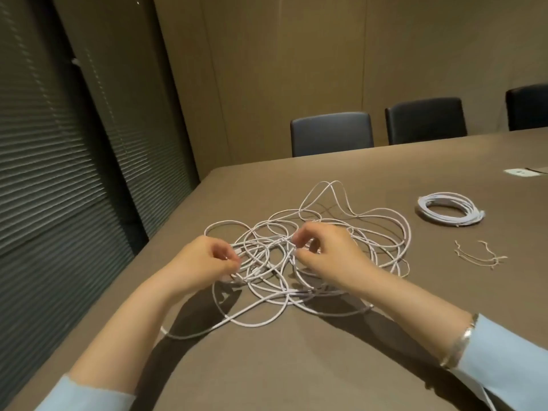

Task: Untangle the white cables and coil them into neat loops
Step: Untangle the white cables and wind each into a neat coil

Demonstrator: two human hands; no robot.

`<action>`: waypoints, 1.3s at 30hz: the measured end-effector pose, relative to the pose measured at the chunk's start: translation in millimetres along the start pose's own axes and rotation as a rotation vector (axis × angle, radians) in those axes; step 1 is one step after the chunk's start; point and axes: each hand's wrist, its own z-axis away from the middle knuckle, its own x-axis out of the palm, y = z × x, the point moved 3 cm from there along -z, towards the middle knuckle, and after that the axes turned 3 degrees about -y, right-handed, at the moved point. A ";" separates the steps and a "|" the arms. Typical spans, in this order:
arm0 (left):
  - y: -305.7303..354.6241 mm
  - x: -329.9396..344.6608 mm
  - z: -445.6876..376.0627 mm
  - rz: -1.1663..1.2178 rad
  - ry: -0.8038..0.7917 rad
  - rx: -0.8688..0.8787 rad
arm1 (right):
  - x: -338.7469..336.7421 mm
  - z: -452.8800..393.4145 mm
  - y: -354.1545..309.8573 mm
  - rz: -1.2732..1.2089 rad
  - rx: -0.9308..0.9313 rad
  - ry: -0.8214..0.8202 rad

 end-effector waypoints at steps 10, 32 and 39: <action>-39.3 15.3 38.2 -0.356 -0.218 0.044 | 48.3 15.7 -3.5 0.225 -0.156 -0.312; -43.9 -19.6 35.1 -0.099 0.342 0.283 | -22.7 3.6 9.0 -0.230 -0.113 0.303; -40.2 -33.6 26.6 -0.086 0.523 0.285 | -33.6 6.3 13.2 -0.215 -0.071 0.426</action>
